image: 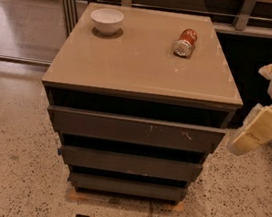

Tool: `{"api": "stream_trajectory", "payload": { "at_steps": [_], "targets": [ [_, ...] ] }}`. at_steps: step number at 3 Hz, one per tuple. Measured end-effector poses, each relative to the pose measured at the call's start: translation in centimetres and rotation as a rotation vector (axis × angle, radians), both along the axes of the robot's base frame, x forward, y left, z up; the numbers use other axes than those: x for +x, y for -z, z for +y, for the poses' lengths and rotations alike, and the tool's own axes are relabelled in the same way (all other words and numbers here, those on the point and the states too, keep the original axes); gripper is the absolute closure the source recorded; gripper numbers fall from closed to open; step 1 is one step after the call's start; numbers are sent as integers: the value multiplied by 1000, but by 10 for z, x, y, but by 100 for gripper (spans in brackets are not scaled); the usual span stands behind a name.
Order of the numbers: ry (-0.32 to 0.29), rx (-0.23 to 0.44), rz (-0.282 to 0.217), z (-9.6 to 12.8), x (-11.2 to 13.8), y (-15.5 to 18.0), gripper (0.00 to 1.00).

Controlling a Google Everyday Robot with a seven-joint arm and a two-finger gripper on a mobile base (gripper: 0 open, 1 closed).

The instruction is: Open middle drawer

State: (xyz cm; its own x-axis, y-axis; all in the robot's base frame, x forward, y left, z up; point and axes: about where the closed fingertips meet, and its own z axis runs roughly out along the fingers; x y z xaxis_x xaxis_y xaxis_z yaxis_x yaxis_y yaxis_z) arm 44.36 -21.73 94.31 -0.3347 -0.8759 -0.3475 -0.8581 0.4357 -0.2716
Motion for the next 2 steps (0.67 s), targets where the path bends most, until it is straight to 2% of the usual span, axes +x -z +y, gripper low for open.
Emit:
{"api": "stream_trajectory", "payload": {
  "at_steps": [1, 2],
  "targets": [
    [157, 183, 65, 9, -10, 70, 0],
    [256, 314, 52, 20, 15, 112, 0]
  ]
}}
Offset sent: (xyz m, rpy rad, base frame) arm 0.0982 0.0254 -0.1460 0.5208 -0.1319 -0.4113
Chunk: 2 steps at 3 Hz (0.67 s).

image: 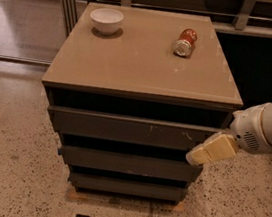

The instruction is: Open middle drawer

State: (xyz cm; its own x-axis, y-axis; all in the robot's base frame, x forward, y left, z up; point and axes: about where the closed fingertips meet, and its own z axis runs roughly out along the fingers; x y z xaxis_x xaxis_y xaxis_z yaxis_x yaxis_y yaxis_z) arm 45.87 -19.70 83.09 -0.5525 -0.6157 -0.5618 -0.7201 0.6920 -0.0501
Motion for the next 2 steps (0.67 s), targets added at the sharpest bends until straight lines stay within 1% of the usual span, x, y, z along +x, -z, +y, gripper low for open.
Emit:
{"api": "stream_trajectory", "payload": {
  "at_steps": [1, 2],
  "targets": [
    [31, 3, -79, -3, 19, -10, 18],
    [31, 2, -80, -3, 19, -11, 41]
  ]
}}
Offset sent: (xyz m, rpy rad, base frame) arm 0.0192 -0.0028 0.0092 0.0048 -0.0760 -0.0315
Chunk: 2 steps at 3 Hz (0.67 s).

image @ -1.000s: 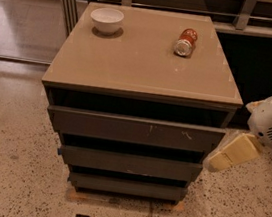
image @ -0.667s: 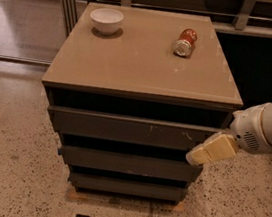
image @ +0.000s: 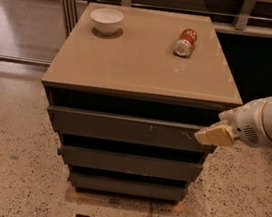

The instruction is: Open middle drawer

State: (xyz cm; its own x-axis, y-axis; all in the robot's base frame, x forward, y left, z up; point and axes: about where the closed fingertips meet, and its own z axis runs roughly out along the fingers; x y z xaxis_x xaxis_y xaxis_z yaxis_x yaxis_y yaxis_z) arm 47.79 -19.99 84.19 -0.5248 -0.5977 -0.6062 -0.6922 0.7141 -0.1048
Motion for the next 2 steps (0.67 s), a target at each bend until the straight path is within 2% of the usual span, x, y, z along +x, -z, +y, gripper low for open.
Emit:
{"api": "stream_trajectory", "payload": {
  "at_steps": [2],
  "targets": [
    [23, 23, -14, 1, -1, 10, 88]
  ]
}}
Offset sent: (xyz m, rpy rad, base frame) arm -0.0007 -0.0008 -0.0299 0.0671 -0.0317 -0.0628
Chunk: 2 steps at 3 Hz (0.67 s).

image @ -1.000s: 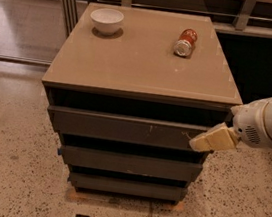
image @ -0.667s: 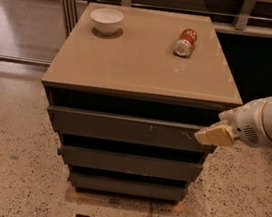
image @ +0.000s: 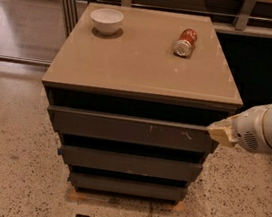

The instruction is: Open middle drawer

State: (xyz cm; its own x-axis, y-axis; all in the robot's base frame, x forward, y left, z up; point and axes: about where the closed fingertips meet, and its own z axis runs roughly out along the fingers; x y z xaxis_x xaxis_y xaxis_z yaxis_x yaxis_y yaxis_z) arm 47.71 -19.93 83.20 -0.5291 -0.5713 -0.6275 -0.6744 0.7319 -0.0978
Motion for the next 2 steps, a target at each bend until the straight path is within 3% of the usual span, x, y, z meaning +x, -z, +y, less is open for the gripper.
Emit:
{"api": "stream_trajectory", "payload": {
  "at_steps": [1, 2],
  "targets": [
    [60, 40, -9, 11, -16, 31, 100],
    [133, 96, 38, 31, -42, 100, 100]
  ]
}}
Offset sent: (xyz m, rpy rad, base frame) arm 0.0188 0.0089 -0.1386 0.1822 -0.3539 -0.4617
